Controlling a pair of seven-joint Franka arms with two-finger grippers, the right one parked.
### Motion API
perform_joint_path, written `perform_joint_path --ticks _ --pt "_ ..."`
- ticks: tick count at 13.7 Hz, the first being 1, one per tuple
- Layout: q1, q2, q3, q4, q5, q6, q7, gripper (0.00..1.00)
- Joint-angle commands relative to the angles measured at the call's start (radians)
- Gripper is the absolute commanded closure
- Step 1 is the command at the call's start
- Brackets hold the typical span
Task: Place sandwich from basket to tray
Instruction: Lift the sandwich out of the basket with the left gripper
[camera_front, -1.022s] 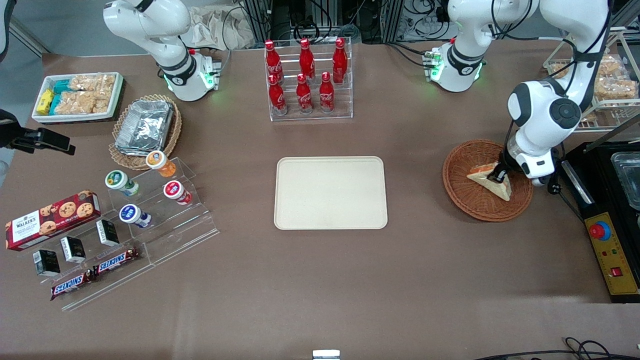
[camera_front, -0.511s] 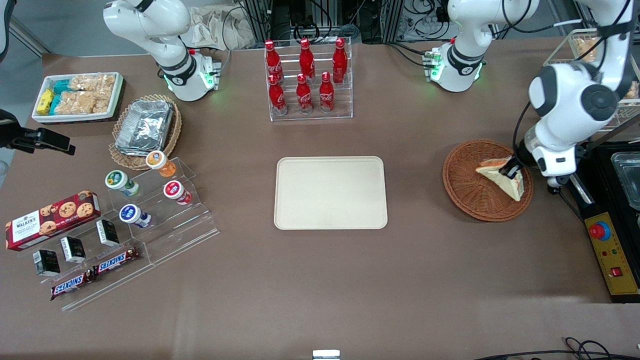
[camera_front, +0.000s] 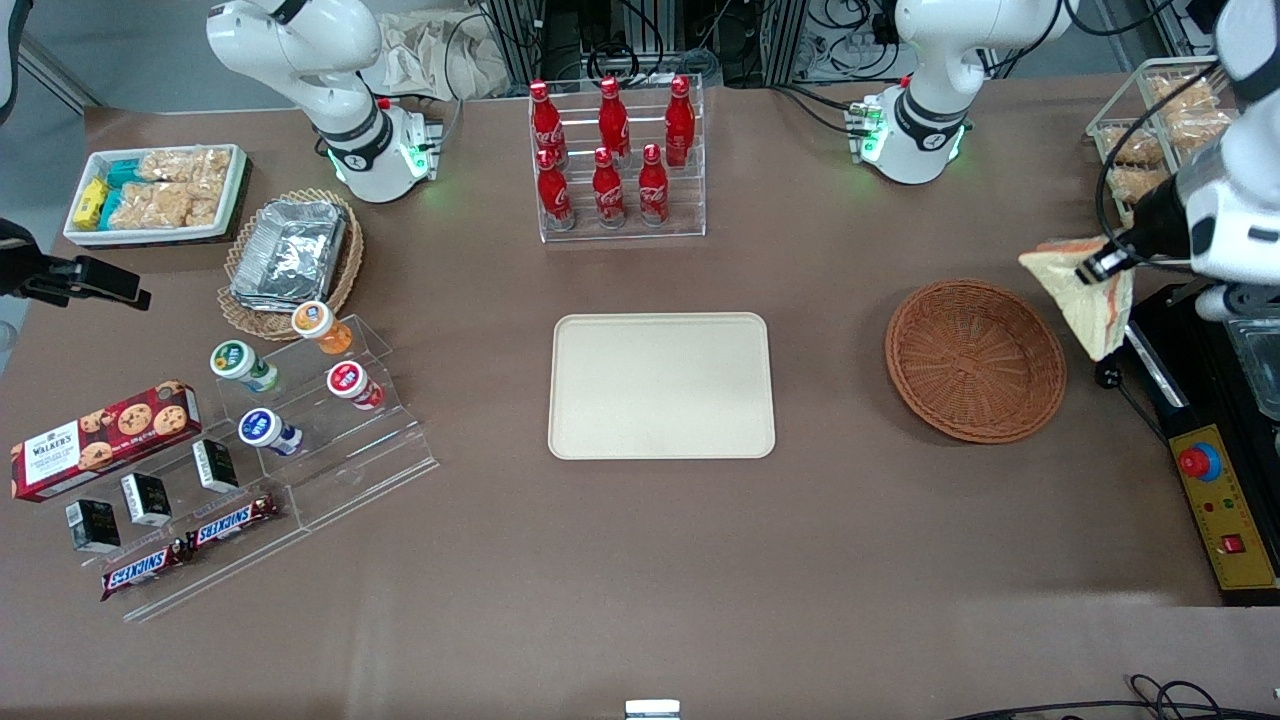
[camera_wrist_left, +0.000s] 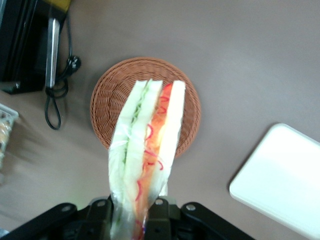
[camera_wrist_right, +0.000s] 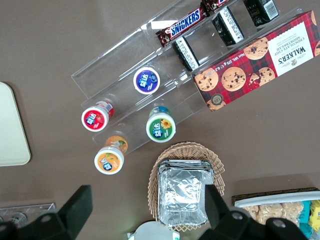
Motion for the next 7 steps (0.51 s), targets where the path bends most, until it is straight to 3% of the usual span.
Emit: perform_joint_path --ticks 1,4,7 --pt "-0.016 0.055 -0.114 0.142 0.014 -0.068 0.109 1.00" --pt "-0.017 0.118 -0.286 0.171 0.048 -0.065 0.076 1.00" --pt "-0.025 0.241 -0.425 0.192 0.083 -0.013 -0.076 1.00"
